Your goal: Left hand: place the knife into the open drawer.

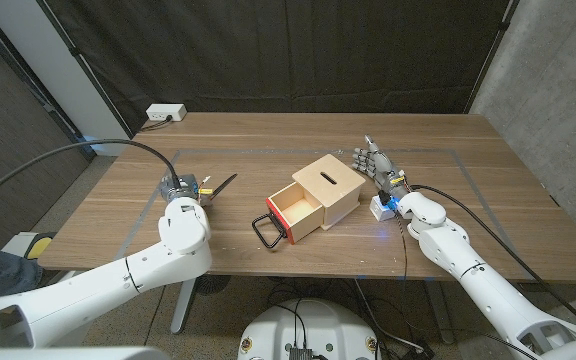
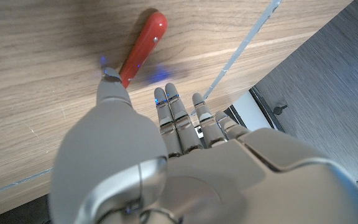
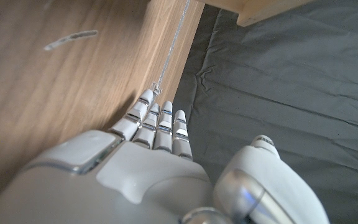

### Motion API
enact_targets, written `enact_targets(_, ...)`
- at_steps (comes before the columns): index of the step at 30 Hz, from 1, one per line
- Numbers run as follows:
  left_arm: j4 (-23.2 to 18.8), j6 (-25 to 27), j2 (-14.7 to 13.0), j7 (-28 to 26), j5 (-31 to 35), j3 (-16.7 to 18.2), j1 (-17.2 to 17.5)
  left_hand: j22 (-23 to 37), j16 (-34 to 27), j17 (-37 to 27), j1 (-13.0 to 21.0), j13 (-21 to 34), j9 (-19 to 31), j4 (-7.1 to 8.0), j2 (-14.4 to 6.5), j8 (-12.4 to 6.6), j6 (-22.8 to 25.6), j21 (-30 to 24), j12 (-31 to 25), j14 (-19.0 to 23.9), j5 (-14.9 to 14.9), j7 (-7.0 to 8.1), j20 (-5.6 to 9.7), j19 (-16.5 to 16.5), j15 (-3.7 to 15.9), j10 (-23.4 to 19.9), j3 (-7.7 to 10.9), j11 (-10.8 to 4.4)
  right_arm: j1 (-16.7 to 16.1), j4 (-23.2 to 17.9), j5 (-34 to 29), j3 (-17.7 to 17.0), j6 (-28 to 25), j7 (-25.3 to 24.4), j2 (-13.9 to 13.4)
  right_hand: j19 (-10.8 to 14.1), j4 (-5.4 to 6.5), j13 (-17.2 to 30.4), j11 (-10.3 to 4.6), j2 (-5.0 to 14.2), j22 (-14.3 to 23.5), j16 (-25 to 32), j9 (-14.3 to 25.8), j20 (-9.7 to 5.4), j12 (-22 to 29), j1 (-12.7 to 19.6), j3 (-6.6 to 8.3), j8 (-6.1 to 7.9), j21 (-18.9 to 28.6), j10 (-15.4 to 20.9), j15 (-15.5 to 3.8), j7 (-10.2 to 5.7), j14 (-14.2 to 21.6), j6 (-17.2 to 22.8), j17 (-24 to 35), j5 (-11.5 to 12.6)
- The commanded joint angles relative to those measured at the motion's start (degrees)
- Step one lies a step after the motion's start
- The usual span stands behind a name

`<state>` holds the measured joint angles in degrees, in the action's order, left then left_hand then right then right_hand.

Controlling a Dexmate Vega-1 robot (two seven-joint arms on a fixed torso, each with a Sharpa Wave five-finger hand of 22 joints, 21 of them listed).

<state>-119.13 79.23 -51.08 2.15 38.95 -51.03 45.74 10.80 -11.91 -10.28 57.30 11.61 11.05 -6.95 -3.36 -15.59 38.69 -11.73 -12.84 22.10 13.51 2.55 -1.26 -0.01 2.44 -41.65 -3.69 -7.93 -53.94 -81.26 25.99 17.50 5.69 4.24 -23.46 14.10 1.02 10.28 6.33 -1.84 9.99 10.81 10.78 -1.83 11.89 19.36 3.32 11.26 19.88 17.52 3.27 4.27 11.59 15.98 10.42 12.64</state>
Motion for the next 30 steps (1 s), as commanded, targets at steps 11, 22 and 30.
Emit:
enact_targets(11,3.74,-1.51,3.38,-4.70,-4.69,0.37,0.27,0.15,-1.81,-0.27,5.04,0.28,0.12,-0.95,-2.54,-1.56,9.39,-1.98,-1.58,7.80,-1.22,-0.94,-4.06,4.98,4.85,-9.40,2.00,-0.42,0.02,0.68,0.32,-0.27,0.53,-0.12,0.20,0.43,-0.25,0.27,-0.23,0.34,0.36,0.13,0.12,-0.03,0.22,0.24,0.20,0.04,-0.49,0.58,0.09,-0.15,0.49,0.37,0.16,-0.22)
enact_targets(22,5.01,-3.34,5.52,-8.92,-6.54,2.21,1.85,-0.06,-2.56,-0.12,9.82,0.21,-0.06,-1.69,-4.13,-2.68,16.18,-2.56,-2.03,13.67,-1.87,-1.46,-2.86,8.49,6.32,-16.02,4.02,-0.97,0.00,0.20,0.12,-0.37,0.17,-0.32,-0.18,0.43,-0.30,0.27,-0.29,0.38,0.37,0.11,0.12,0.00,0.21,0.24,0.16,0.05,-0.75,0.59,-0.02,-0.16,0.48,0.46,0.15,-0.23)
enact_targets(30,6.26,-4.06,6.93,-10.81,-7.01,2.40,1.73,-0.21,-2.69,0.12,11.34,0.29,0.02,-1.09,-4.78,-3.78,21.42,-2.72,-2.52,18.32,-2.14,-2.12,-1.18,10.91,6.96,-21.74,4.84,-1.10,-0.38,-0.62,0.13,-0.65,-0.07,-0.61,-0.59,0.42,-0.39,0.27,-0.19,0.49,0.38,0.09,0.12,0.01,0.20,0.36,0.20,0.10,-0.92,0.61,-0.02,-0.21,0.47,0.61,0.14,-0.21)
